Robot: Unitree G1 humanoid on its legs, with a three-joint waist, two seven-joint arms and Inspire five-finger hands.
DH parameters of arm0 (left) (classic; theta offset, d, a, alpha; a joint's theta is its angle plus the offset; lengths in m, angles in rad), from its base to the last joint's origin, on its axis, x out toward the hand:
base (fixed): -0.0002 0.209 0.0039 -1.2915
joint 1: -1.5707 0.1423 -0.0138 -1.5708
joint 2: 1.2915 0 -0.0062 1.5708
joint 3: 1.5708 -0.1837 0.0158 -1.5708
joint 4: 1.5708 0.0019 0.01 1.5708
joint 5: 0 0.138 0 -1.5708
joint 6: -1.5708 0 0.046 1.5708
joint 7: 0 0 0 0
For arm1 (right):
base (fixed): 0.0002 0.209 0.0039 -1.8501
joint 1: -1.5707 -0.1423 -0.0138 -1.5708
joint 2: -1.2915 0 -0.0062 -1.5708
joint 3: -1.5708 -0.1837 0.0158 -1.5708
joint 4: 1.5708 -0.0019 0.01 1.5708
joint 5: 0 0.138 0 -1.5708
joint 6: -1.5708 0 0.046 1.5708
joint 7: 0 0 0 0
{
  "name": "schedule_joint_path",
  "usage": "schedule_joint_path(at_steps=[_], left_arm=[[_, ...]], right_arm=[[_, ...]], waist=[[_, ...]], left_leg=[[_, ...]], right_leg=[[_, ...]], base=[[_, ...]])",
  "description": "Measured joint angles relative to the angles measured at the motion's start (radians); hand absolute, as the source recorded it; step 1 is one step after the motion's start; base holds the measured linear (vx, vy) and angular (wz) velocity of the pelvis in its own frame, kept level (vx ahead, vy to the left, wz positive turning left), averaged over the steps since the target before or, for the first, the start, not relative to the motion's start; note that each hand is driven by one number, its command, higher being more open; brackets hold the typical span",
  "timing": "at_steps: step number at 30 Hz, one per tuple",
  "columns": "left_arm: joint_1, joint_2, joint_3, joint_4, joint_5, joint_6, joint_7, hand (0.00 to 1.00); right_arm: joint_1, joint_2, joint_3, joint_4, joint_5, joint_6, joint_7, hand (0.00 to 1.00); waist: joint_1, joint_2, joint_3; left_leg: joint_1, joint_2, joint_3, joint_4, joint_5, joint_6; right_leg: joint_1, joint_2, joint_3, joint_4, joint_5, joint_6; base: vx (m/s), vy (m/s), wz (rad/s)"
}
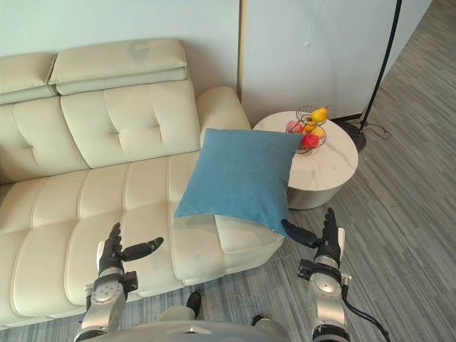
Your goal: Pick up cushions and gather them together orderly.
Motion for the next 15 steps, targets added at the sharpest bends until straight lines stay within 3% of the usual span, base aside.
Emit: schedule_joint_path(at_steps=[8,11,15], left_arm=[[-0.037,0.006,-0.015,-0.024,-0.014,0.001,0.026,1.0],[-0.115,0.037,-0.071,-0.022,-0.033,0.001,0.048,1.0],[-0.245,0.052,-0.095,-0.021,-0.041,0.001,0.064,1.0]], right_arm=[[-0.033,-0.029,0.095,-0.017,-0.001,0.001,0.018,1.0],[-0.131,-0.048,0.135,0.023,-0.001,0.001,0.014,1.0],[-0.246,-0.049,0.161,0.049,0.0,0.006,0.005,1.0]], waist=[[-0.004,0.011,-0.008],[-0.003,0.007,0.004],[0.006,-0.009,0.063]], left_leg=[[-0.018,-0.01,0.001,-0.044,0.027,0.007],[-0.066,-0.014,-0.002,-0.04,0.035,0.009],[-0.129,-0.014,0.001,-0.016,0.04,0.01]], right_leg=[[-0.004,-0.002,-0.002,-0.073,0.043,0.01],[-0.043,0.003,-0.004,-0.091,0.063,0.01],[-0.095,0.006,0.004,-0.092,0.083,0.003]], base=[[0.03,0.033,0.02],[0.0,0.0,0.0],[-0.04,0.025,-0.05]])
